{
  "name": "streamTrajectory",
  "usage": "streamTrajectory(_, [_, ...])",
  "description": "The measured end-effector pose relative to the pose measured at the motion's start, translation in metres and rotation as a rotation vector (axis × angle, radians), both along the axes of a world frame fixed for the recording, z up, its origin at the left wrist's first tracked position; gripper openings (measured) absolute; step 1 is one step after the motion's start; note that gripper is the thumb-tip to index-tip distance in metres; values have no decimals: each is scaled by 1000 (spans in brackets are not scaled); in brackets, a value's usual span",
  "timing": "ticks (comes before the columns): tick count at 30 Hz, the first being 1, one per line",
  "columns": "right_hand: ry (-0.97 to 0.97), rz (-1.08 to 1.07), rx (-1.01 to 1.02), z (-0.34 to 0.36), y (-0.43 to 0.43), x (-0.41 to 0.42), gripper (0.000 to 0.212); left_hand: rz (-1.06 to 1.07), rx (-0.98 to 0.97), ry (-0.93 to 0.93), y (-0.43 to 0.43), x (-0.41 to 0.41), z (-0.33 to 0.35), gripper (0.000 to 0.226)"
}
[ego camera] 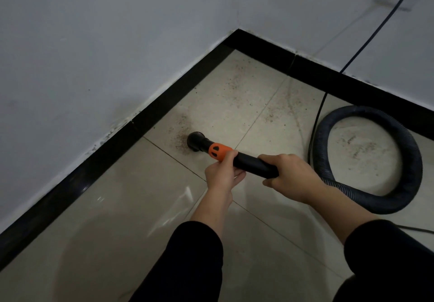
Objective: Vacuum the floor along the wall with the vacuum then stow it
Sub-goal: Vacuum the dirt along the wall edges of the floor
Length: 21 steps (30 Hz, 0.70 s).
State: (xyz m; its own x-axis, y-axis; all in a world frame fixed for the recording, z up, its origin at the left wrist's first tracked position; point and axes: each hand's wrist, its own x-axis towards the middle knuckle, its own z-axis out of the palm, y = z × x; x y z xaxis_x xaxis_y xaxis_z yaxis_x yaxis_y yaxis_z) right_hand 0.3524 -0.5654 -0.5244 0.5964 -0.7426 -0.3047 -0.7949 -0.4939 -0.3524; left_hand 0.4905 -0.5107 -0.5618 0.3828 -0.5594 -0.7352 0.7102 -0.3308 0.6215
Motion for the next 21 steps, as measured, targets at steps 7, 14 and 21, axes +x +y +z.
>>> streamTrajectory(7, [-21,1,12,-1,-1,9,26,45,6,1,5,6,2,15])
streamTrajectory(14, [-18,-6,49,0,-6,10,30,86,20,-3,6,3,3,18])
streamTrajectory(21, [-4,4,70,0,-7,17,31,150,42,-7,9,4,2,15])
